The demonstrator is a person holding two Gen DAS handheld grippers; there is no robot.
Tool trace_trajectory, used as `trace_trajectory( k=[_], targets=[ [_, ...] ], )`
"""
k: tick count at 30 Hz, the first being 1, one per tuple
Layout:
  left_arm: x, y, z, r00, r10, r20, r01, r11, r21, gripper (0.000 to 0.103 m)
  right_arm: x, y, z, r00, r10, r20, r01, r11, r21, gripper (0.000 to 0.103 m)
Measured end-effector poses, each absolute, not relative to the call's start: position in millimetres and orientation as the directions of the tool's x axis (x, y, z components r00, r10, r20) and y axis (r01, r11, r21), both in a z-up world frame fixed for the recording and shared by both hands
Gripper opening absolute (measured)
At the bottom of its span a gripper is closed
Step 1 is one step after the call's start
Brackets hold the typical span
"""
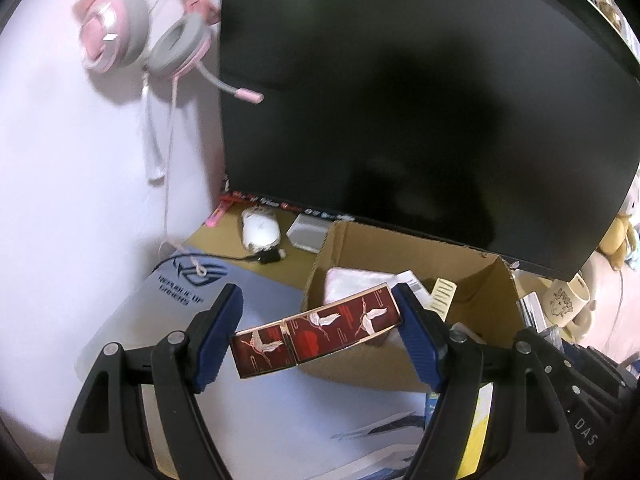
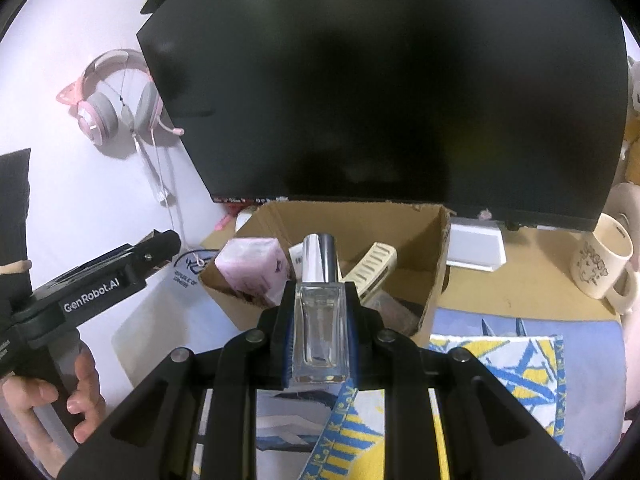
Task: Organize objects
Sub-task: 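Carry the red box and perfume bottle over the cardboard box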
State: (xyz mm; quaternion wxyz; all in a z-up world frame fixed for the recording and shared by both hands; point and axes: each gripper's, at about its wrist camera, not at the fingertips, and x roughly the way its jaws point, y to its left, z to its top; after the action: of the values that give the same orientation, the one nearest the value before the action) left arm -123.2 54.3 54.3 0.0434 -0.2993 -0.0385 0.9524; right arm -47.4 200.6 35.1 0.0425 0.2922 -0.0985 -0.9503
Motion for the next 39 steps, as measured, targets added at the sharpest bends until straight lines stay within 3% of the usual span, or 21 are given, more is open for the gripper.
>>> trace_trajectory(
  k=[13, 19, 39],
  targets=[
    [-141, 99, 79, -0.843, 0.205, -0.498, -0.177, -0.979, -0.103, 0.076, -71, 229, 37, -0.839, -0.072, -0.539, -0.041, -0.980, 0.195, 0.023],
    [-145, 113, 79, -0.878, 0.132, -0.460, -0.135, -0.991, -0.028, 0.076, -90, 233, 29, -0.818, 0.012, -0.575, -0.126, -0.979, 0.159, 0.023],
    [-160, 144, 55, -0.843, 0.125, -0.524, -0.159, -0.987, 0.020, 0.076, -92, 237, 16, -0.809, -0.029, -0.586, -0.079, -0.984, 0.158, 0.023]
  ],
)
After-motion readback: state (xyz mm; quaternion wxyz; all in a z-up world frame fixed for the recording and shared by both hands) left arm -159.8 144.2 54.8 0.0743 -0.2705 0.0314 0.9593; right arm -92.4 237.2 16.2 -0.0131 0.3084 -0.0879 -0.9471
